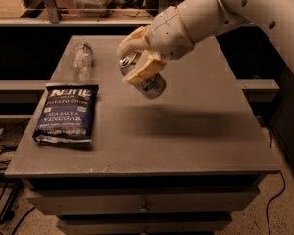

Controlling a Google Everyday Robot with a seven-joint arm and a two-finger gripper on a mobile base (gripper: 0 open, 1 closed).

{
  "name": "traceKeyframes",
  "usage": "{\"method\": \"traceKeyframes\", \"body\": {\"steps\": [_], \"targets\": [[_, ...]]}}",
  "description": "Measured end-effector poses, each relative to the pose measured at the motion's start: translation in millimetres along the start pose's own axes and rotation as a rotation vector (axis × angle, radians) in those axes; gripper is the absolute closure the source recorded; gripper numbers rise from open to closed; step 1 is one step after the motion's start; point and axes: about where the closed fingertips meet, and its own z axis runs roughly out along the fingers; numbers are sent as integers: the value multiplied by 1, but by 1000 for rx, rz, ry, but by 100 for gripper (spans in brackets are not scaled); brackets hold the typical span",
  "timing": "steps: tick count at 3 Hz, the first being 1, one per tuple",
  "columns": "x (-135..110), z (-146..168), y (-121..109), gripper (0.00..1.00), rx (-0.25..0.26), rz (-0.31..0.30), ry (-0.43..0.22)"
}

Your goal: Place 7up can upright

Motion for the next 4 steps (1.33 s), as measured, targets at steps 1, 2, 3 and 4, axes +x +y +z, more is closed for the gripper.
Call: {"method": "traceKeyframes", "body": {"steps": [1, 2, 3, 4], "targets": [[-2, -2, 0, 100, 9, -24, -101], [-3, -5, 1, 100, 32, -46, -184], [-3, -9, 0, 100, 61, -58, -260], [1, -11, -1, 100, 82, -55, -319]]}}
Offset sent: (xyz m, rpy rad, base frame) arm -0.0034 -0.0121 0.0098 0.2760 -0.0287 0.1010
